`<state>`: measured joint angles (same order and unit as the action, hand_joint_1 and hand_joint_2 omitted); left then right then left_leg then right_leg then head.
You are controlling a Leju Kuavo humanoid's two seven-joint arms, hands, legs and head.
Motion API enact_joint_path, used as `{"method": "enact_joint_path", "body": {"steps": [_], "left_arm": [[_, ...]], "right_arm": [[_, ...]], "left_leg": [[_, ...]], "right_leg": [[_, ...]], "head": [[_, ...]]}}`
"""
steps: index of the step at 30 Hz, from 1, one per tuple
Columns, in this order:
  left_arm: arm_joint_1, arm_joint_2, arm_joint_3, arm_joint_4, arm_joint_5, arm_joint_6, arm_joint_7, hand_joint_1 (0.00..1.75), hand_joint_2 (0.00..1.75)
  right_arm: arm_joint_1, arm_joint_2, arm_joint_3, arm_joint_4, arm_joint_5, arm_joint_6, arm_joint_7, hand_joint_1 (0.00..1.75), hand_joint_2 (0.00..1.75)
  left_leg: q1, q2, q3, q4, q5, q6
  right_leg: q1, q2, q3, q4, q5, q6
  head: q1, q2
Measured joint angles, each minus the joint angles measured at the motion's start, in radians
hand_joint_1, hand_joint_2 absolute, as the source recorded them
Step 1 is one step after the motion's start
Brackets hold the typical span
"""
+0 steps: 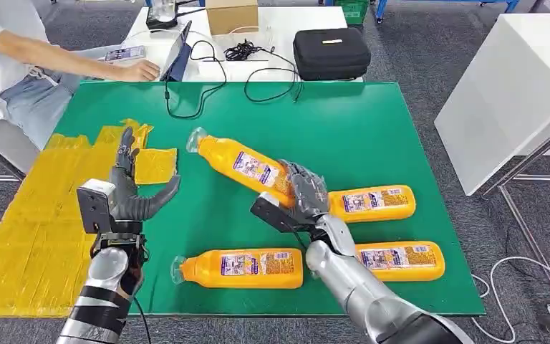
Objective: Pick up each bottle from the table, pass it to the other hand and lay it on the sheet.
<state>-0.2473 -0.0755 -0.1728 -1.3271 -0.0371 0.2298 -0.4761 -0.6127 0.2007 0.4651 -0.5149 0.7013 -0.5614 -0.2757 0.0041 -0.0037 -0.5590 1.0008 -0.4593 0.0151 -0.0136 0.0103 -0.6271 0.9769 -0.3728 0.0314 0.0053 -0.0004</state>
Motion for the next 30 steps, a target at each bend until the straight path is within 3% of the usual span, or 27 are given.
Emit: {"method": "enact_joint_path", "body": {"steps": [8,13,20,30], "left_arm": [[0.020,0.000,-0.001,-0.014,0.048,-0.064,0.014,0.00,1.75],[0.031,0.000,-0.013,-0.014,0.233,-0.291,0.082,0.00,1.75],[0.044,0.001,-0.039,-0.019,0.404,-0.474,0.140,0.00,1.75],[0.042,0.001,-0.080,-0.023,0.570,-0.544,0.208,0.00,1.75]], "right_arm": [[0.038,-0.004,-0.058,-0.106,-0.030,-0.025,-0.048,1.75,1.75],[0.076,-0.003,-0.066,-0.194,-0.063,-0.015,-0.088,1.75,1.75],[0.124,0.004,-0.054,-0.301,-0.070,-0.001,-0.121,1.75,1.75],[0.170,0.016,0.030,-0.402,-0.055,0.024,-0.124,1.75,1.75]], "left_leg": [[0.000,0.000,0.000,0.000,0.000,0.000],[0.000,0.000,0.000,0.000,0.000,0.000],[0.000,0.000,-0.001,0.000,0.000,0.000],[0.000,0.000,0.000,0.000,0.000,0.000]], "right_leg": [[0.000,0.000,0.000,0.000,0.000,0.000],[0.000,0.000,0.000,0.000,0.000,0.000],[0.000,0.000,-0.001,0.000,0.000,0.000],[0.000,0.000,-0.001,0.000,0.000,0.000]], "head": [[0.000,0.000],[0.000,0.000],[0.000,0.000],[0.000,0.000]]}}
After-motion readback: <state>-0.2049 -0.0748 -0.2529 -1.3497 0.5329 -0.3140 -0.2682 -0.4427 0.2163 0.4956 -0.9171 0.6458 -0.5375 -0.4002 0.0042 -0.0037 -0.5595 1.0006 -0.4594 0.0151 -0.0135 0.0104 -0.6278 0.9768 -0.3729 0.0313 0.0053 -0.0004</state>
